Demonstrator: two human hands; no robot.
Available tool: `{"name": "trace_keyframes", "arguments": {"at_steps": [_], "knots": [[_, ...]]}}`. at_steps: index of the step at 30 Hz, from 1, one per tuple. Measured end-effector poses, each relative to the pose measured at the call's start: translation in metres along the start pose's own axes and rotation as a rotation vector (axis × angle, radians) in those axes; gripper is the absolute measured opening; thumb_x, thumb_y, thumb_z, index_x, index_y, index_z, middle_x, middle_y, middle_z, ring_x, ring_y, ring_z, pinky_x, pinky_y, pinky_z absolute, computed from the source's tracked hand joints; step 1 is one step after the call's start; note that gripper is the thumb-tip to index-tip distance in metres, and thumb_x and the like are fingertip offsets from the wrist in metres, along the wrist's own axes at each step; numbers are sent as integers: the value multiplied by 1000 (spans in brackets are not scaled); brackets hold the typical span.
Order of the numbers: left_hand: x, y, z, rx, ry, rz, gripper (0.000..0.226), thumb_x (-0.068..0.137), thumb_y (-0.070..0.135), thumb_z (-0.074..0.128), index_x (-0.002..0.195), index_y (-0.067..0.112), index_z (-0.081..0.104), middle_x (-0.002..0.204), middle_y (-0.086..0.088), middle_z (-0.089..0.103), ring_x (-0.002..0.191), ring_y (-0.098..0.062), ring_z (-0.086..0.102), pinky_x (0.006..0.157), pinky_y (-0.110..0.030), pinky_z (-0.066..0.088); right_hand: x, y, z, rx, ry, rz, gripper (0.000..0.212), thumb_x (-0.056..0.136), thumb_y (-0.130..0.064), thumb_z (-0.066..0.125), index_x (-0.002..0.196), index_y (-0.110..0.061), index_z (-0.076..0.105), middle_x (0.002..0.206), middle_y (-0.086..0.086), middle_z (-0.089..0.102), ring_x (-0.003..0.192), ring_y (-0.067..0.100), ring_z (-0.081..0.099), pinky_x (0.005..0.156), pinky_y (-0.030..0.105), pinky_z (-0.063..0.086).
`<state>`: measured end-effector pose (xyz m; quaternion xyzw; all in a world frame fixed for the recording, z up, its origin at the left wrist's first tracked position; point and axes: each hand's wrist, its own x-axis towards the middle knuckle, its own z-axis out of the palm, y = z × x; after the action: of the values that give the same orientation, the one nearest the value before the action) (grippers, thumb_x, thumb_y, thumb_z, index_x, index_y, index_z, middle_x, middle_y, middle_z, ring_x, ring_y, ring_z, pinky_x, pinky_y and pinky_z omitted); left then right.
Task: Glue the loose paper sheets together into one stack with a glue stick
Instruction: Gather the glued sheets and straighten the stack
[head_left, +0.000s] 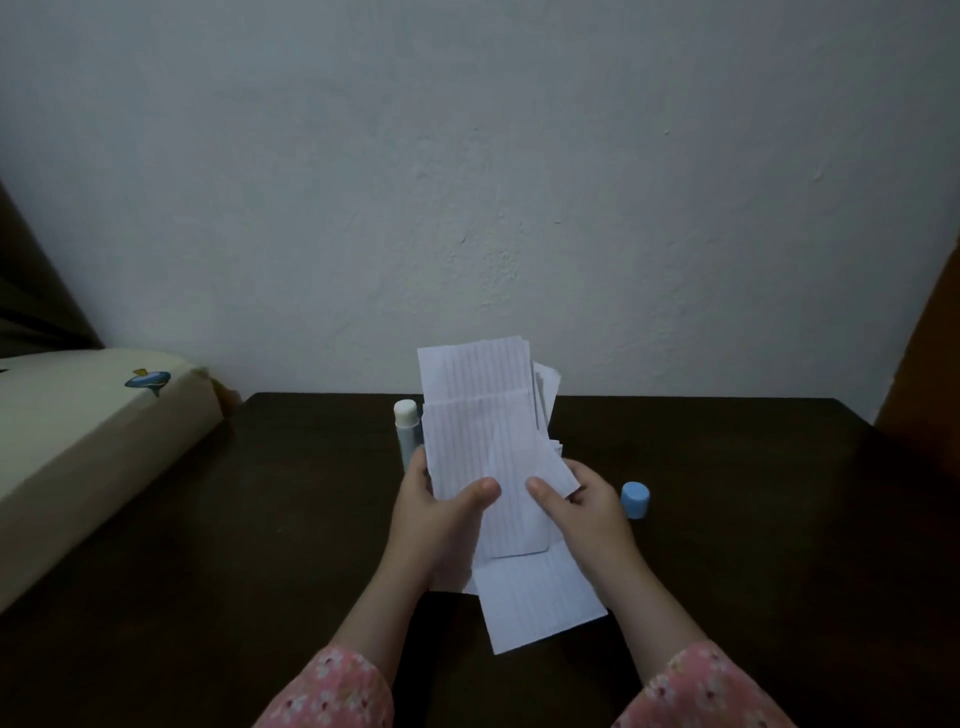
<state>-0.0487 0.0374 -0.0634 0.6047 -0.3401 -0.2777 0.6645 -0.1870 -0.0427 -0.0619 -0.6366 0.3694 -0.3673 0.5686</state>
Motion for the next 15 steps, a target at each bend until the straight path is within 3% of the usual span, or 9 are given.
{"name": "trace_keyframes", "arguments": {"at_steps": [3, 5, 8, 12, 15], "knots": [[3, -2, -3, -3, -26, -10, 46, 75, 27, 79, 115, 28, 57, 110, 5, 68, 99, -14, 67, 82, -41, 57, 5, 1, -5, 71, 72, -37, 18, 88, -22, 65, 100, -33, 56, 96, -13, 63, 89, 1, 61, 60, 14, 43], [5, -1, -5, -47, -38, -23, 37, 79, 25, 74, 113, 23, 58, 109, 1, 70, 95, -13, 69, 82, -41, 57, 8, 1, -8, 72, 71, -31, 22, 88, -22, 66, 106, -29, 57, 100, -12, 63, 92, 2, 60, 62, 14, 43], [9, -2, -10, -105, -97, -35, 45, 81, 13, 72, 119, 27, 52, 106, 3, 71, 97, -16, 69, 77, -39, 57, 12, 6, -10, 59, 55, 13, 32, 89, -22, 65, 119, -26, 56, 103, -11, 62, 92, 1, 58, 63, 18, 43], [9, -4, -12, -56, -141, -65, 34, 82, 13, 70, 112, 24, 58, 101, 7, 72, 93, -11, 69, 71, -29, 57, 12, 12, -12, 63, 44, 8, 25, 89, -20, 65, 111, -27, 57, 102, -11, 62, 91, 2, 58, 64, 19, 44], [9, -7, -13, -4, -142, -102, 30, 83, 17, 71, 111, 18, 61, 105, 1, 71, 95, -14, 69, 83, -40, 55, 13, 11, -17, 101, 24, 18, 21, 88, -15, 66, 96, -32, 57, 100, -8, 63, 91, 8, 62, 64, 23, 47]]}}
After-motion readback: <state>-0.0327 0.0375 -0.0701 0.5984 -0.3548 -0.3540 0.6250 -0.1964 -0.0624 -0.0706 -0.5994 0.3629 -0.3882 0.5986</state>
